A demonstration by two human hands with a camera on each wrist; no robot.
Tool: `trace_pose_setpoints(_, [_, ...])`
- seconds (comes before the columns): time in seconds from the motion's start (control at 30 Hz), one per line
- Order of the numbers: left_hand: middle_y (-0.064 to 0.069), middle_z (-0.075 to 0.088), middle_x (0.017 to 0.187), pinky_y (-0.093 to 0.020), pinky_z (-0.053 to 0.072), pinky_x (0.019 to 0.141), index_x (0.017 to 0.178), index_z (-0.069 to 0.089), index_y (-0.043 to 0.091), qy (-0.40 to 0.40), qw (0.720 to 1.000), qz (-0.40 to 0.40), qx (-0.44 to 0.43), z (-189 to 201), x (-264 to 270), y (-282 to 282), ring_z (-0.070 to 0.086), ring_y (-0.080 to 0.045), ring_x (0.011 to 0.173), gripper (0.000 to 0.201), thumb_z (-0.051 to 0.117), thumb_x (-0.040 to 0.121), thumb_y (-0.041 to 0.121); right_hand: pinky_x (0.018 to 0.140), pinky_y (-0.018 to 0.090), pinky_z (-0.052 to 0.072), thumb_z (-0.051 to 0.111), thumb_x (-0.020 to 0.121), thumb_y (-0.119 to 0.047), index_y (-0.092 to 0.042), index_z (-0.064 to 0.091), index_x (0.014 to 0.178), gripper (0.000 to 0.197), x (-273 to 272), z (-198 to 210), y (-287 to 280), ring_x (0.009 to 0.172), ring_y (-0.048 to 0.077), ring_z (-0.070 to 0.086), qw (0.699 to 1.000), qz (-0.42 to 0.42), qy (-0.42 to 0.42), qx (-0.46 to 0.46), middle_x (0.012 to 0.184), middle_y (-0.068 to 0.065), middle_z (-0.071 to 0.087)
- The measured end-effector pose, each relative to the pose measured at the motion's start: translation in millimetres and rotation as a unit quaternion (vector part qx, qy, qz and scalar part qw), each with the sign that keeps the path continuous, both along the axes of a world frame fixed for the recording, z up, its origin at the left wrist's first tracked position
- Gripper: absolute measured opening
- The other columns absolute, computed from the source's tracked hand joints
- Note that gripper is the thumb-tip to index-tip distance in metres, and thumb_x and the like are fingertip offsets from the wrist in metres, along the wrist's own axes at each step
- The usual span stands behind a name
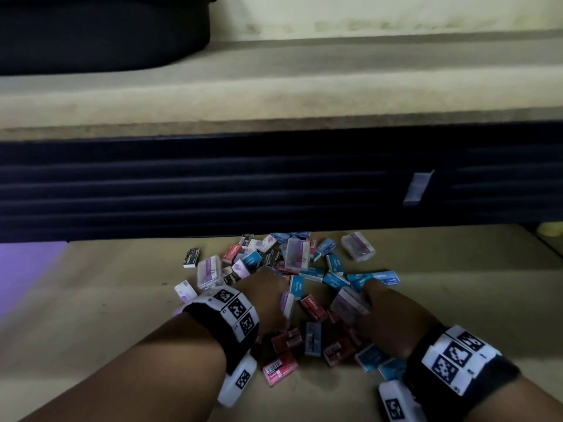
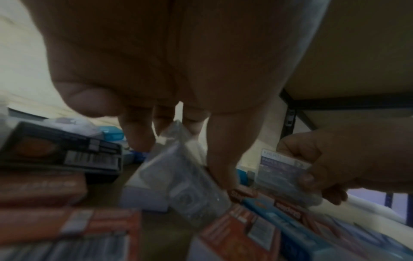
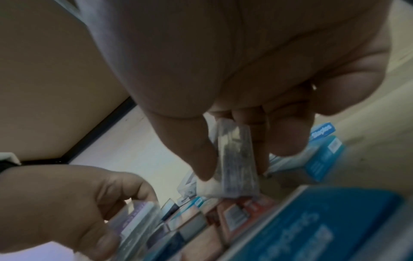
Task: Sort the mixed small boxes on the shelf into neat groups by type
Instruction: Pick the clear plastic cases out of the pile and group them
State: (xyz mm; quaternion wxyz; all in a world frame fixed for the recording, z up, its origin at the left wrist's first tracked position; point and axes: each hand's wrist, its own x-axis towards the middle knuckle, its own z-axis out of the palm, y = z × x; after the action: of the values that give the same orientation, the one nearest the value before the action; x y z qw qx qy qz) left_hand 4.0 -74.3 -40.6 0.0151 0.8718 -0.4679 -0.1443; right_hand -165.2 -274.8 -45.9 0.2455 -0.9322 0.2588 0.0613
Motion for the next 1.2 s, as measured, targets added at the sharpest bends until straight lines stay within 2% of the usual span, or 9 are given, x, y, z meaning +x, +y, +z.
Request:
trace_pose_setpoints(0.1, [0.005, 0.059, 0.102, -0.022, 0.041, 0.057, 0.108, 0.052, 0.03, 0.042, 0.997, 0.059, -0.033, 1, 0, 7, 0.054, -0.008, 0.078, 0.048, 0.079, 0.071, 0.045, 0.047, 0.02, 0.033, 0.053, 0.063, -0.063, -0.034, 0.045, 0.082, 0.035, -2, 6, 7, 0.057, 0.001, 0.057, 0.999, -0.008, -0.025, 0.022, 0.069, -0.007, 0.062])
trace_pose_setpoints(0.23, [0.01, 0.059, 0.078, -0.023, 0.043, 0.049, 0.086, 0.032, 0.037, 0.075, 0.988, 0.114, -0.074, 3, -3, 23, 0.057, -0.003, 0.064, 0.047, 0.076, 0.071, 0.041, 0.048, 0.022, 0.037, 0.05, 0.06, -0.077, -0.035, 0.049, 0.081, 0.048, -5, 14, 20, 0.057, 0.001, 0.059, 0.997, -0.016, -0.06, 0.044, 0.069, -0.012, 0.064])
trace_pose_setpoints(0.33, [0.01, 0.064, 0.078, -0.023, 0.047, 0.045, 0.096, 0.039, 0.05, 0.128, 0.969, 0.159, -0.137, 5, -4, 44, 0.064, -0.005, 0.059, 0.048, 0.077, 0.068, 0.048, 0.048, 0.023, 0.036, 0.055, 0.062, -0.072, -0.035, 0.049, 0.083, 0.043, -5, 20, 33, 0.057, 0.002, 0.058, 0.996, -0.011, -0.074, 0.039, 0.069, -0.008, 0.065])
trace_pose_setpoints(0.47, [0.028, 0.061, 0.089, -0.008, 0.043, 0.054, 0.11, 0.049, 0.062, 0.134, 0.961, 0.167, -0.175, 15, 2, 78, 0.06, 0.016, 0.076, 0.044, 0.068, 0.072, 0.054, 0.049, 0.015, 0.041, 0.057, 0.061, -0.07, -0.043, 0.052, 0.094, 0.043, 1, 28, 51, 0.063, -0.002, 0.063, 0.989, 0.029, -0.116, 0.085, 0.08, -0.022, 0.068])
trace_pose_setpoints(0.57, [0.029, 0.064, 0.095, -0.018, 0.046, 0.069, 0.103, 0.058, 0.056, 0.099, 0.961, 0.176, -0.186, 25, 9, 106, 0.06, 0.01, 0.084, 0.03, 0.067, 0.075, 0.05, 0.06, 0.009, 0.046, 0.068, 0.08, -0.049, -0.071, 0.045, 0.099, 0.037, 12, 35, 64, 0.079, -0.016, 0.06, 0.983, 0.1, -0.121, 0.092, 0.093, -0.046, 0.058])
trace_pose_setpoints(0.77, [0.02, 0.071, 0.089, -0.022, 0.05, 0.075, 0.096, 0.067, 0.045, 0.048, 0.95, 0.211, -0.225, 40, 21, 162, 0.064, 0.006, 0.081, 0.025, 0.076, 0.075, 0.036, 0.075, 0.035, 0.055, 0.055, 0.081, -0.059, -0.051, 0.055, 0.109, 0.029, 43, 39, 92, 0.082, -0.006, 0.062, 0.979, 0.172, -0.102, 0.048, 0.098, -0.025, 0.066])
trace_pose_setpoints(0.97, [0.016, 0.067, 0.089, -0.017, 0.041, 0.068, 0.089, 0.063, 0.046, 0.034, 0.944, 0.265, -0.196, 36, 26, 198, 0.06, 0.002, 0.08, 0.02, 0.077, 0.078, 0.037, 0.061, 0.025, 0.047, 0.05, 0.076, -0.068, -0.047, 0.057, 0.103, 0.035, 72, 45, 131, 0.075, -0.008, 0.061, 0.967, 0.225, -0.11, 0.049, 0.092, -0.027, 0.065])
trace_pose_setpoints(1.07, [0.023, 0.064, 0.081, -0.008, 0.037, 0.06, 0.083, 0.066, 0.042, 0.04, 0.94, 0.275, -0.197, 34, 29, 211, 0.058, 0.009, 0.075, 0.015, 0.076, 0.077, 0.032, 0.062, 0.029, 0.051, 0.053, 0.077, -0.058, -0.041, 0.059, 0.1, 0.029, 87, 42, 150, 0.072, -0.004, 0.061, 0.963, 0.237, -0.117, 0.04, 0.087, -0.02, 0.066])
trace_pose_setpoints(1.2, [0.02, 0.062, 0.086, -0.009, 0.038, 0.066, 0.085, 0.066, 0.037, 0.031, 0.941, 0.29, -0.169, 30, 35, 233, 0.056, 0.008, 0.078, 0.011, 0.073, 0.079, 0.031, 0.066, 0.034, 0.054, 0.055, 0.077, -0.054, -0.042, 0.057, 0.101, 0.027, 107, 37, 176, 0.071, -0.002, 0.061, 0.961, 0.259, -0.091, 0.028, 0.085, -0.016, 0.066])
